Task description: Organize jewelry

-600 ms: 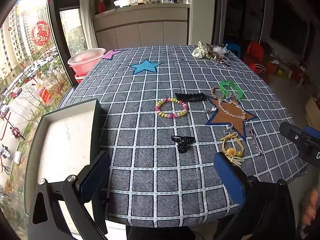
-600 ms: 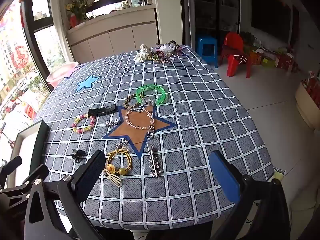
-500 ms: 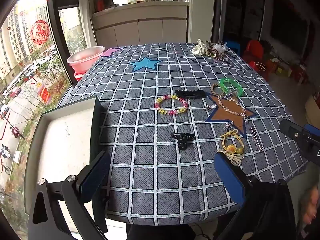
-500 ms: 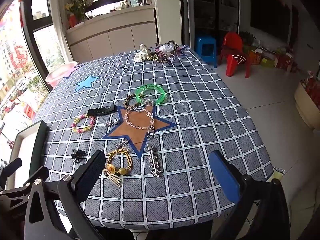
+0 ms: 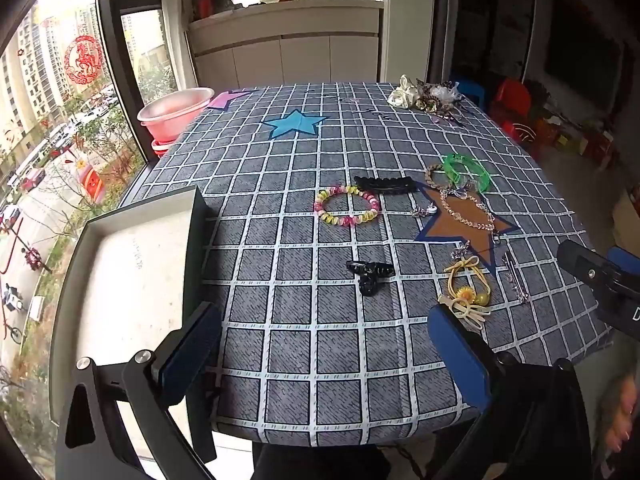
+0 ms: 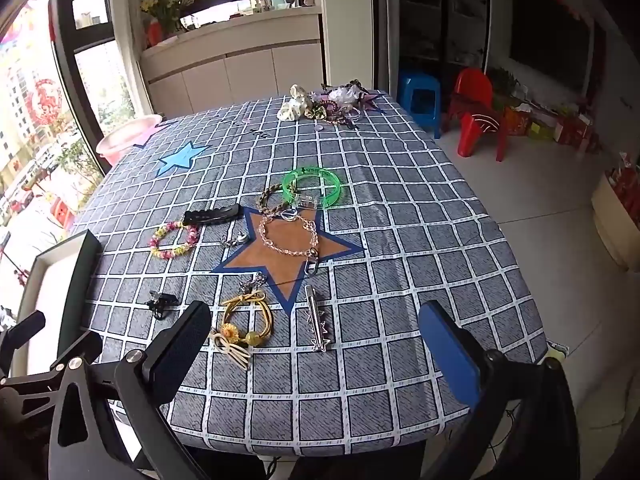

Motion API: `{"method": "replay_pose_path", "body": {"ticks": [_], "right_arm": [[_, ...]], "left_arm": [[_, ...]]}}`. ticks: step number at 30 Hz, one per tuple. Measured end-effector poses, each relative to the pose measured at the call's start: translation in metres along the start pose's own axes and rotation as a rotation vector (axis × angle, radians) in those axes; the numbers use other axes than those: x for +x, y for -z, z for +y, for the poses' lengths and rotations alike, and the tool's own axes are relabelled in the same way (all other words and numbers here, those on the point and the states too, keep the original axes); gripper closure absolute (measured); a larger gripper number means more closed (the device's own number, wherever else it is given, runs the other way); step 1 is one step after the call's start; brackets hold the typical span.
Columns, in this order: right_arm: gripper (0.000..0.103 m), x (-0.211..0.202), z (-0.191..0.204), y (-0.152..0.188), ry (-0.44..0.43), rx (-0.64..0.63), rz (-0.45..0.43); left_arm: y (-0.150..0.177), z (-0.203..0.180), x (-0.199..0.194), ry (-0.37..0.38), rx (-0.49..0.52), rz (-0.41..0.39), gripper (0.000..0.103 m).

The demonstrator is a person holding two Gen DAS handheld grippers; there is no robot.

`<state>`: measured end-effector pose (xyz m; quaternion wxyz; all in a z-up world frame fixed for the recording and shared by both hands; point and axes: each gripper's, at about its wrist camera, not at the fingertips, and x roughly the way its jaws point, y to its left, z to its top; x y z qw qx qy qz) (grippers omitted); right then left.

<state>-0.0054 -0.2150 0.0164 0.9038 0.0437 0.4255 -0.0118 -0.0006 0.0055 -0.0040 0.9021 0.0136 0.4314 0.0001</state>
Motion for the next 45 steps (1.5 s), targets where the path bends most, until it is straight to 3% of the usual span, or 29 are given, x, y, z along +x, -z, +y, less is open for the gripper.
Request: {"method": "replay_pose_path", "body": {"ticks": [45], "right_arm": [[0.0, 0.0056, 0.0001, -0.0026, -0.002, -0.008, 0.012]], "left_arm": [[-0.0005, -0.0001, 0.009, -0.007, -0.01, 0.025, 0.0]]}}
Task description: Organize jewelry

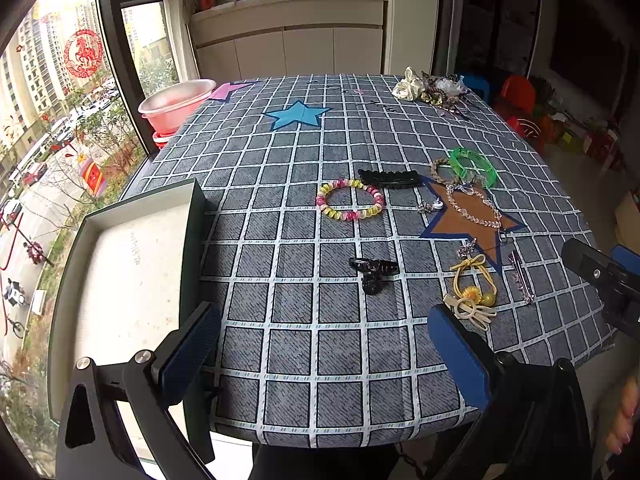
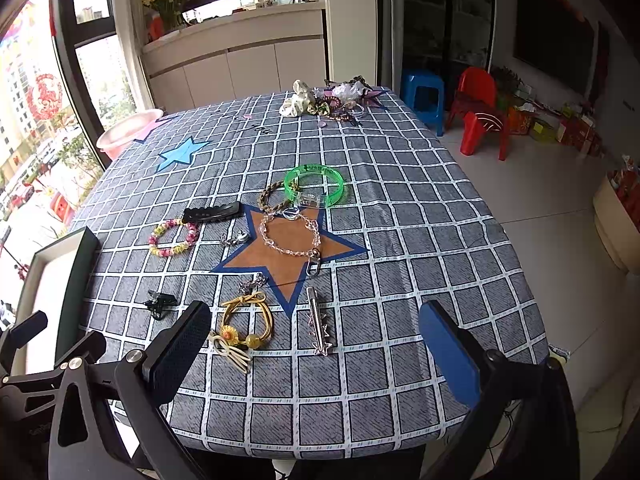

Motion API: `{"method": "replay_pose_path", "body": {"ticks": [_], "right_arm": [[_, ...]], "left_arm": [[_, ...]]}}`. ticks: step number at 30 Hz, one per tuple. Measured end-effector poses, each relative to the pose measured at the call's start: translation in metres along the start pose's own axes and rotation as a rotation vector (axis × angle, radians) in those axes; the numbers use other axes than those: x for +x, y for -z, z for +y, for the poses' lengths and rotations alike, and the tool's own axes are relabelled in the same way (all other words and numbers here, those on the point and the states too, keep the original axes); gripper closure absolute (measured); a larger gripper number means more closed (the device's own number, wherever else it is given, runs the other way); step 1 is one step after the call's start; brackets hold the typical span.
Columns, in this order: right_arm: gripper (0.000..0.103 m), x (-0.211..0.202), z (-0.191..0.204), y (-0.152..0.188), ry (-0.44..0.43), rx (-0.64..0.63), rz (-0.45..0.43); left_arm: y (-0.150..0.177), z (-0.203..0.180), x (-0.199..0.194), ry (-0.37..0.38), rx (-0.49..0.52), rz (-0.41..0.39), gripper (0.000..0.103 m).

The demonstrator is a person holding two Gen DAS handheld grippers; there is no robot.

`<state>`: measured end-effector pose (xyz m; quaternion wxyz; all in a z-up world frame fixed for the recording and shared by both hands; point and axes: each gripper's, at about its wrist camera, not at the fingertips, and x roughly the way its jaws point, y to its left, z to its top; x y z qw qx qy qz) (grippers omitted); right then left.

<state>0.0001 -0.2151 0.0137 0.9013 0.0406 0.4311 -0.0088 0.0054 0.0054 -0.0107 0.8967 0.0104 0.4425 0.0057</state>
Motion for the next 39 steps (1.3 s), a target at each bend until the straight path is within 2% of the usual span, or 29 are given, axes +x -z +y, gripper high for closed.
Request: {"method": "replay_pose_path", "body": {"ticks": [39], "right_arm": [[0.0, 0.003, -0.0004, 0.0014, -0.002, 0.005, 0.014]], "left_arm": [[-0.0025, -0.0046, 0.0014, -0.005, 0.01, 0.02, 0.0]]}}
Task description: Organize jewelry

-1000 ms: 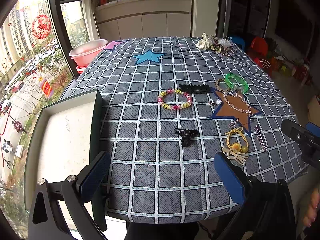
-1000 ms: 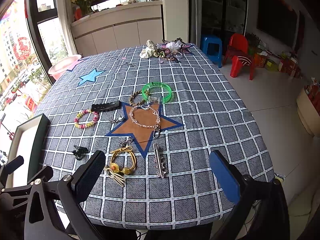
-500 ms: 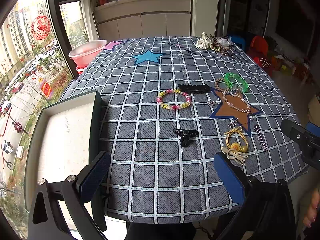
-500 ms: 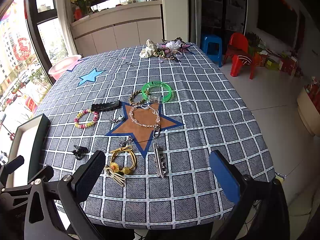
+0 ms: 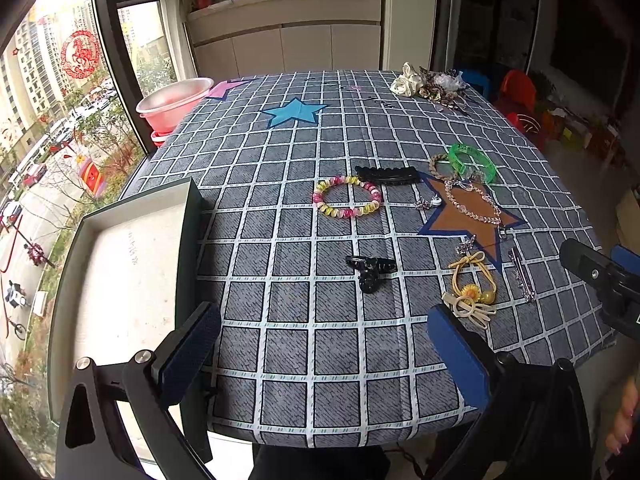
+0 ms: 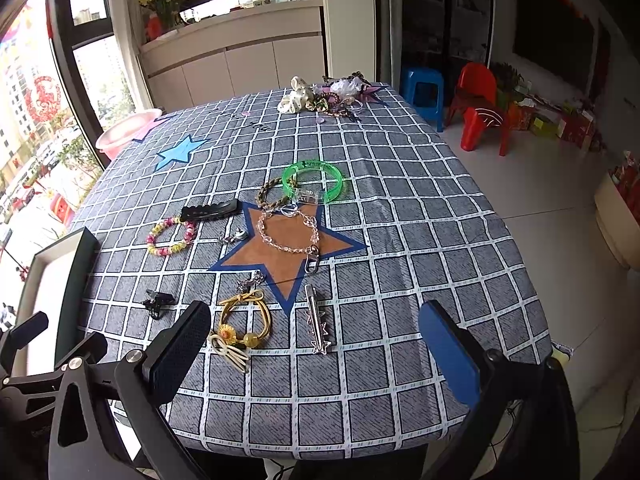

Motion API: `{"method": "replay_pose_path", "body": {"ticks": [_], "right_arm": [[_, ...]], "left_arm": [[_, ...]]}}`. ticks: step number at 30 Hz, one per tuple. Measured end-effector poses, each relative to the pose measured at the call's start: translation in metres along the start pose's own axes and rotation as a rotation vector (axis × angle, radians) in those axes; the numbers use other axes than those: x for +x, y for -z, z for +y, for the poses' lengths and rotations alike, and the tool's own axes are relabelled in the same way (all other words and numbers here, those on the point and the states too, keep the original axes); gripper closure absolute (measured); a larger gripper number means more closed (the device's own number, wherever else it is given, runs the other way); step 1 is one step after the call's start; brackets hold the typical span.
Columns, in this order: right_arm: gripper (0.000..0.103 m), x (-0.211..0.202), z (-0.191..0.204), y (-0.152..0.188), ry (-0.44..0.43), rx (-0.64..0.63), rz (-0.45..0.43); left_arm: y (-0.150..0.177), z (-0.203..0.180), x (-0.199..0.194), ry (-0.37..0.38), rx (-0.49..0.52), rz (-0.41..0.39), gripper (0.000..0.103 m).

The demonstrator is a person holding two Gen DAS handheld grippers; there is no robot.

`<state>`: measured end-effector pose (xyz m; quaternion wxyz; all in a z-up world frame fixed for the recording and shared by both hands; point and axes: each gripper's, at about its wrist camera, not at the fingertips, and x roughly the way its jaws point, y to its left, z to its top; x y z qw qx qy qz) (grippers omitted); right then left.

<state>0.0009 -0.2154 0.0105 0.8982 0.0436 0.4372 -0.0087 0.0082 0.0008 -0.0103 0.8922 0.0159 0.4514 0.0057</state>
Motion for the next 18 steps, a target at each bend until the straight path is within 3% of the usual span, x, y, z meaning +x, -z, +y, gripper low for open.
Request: {"method": "replay_pose_path", "body": {"ticks": [18], "right_arm": [[0.0, 0.0032, -0.0009, -0.0011, -0.005, 0.006, 0.009]], "left_arm": [[0.0002, -0.0011, 0.0023, 0.0, 0.006, 0.004, 0.0]]}}
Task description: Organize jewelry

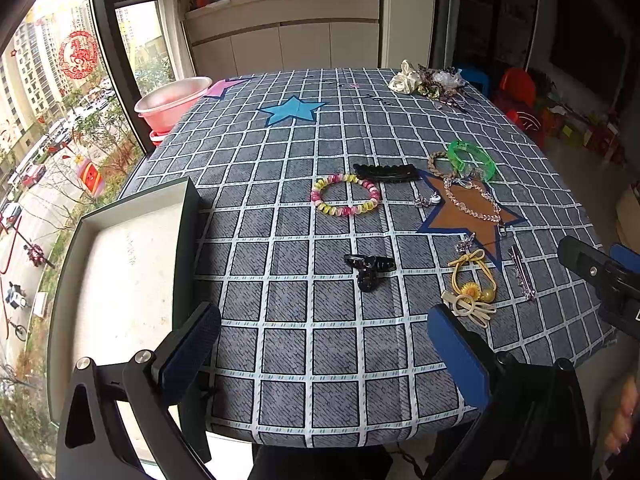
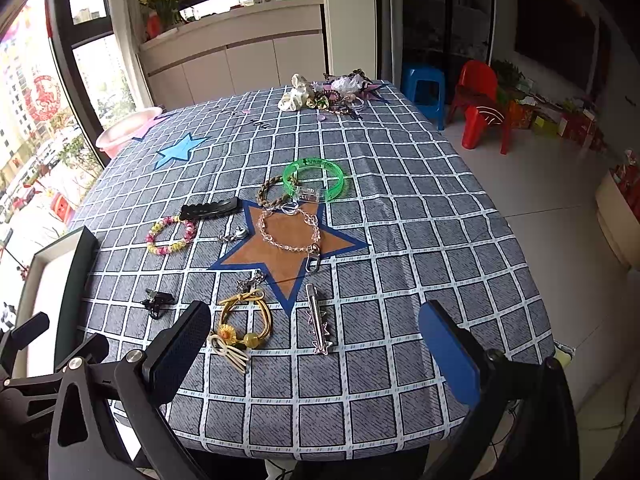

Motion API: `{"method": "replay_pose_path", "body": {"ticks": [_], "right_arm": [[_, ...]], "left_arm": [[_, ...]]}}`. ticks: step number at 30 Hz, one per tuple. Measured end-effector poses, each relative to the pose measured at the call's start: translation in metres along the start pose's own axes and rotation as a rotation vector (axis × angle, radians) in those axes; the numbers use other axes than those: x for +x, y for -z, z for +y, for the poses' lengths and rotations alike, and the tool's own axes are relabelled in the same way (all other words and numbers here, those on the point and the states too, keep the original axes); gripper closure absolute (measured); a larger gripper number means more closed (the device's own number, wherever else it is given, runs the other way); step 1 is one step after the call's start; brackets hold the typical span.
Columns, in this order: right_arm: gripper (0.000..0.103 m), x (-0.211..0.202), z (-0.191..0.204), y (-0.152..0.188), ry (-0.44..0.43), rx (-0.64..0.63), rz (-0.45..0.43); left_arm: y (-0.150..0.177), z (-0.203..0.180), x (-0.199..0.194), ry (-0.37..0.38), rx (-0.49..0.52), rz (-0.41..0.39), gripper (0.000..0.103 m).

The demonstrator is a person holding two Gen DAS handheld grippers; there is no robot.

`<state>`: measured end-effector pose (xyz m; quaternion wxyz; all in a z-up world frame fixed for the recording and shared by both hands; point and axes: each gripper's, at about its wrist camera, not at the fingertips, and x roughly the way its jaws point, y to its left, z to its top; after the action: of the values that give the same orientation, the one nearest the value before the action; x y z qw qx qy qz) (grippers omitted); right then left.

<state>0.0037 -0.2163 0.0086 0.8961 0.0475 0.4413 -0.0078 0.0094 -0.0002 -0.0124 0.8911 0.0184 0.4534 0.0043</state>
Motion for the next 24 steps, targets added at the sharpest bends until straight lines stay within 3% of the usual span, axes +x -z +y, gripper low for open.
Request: {"method": "replay_pose_path", "body": {"ticks": [24], "right_arm": [[0.0, 0.014, -0.003, -0.001, -0.007, 0.002, 0.032]], "left_arm": [[-0.009, 0.002, 0.015, -0.018, -0.012, 0.036, 0.0]]}}
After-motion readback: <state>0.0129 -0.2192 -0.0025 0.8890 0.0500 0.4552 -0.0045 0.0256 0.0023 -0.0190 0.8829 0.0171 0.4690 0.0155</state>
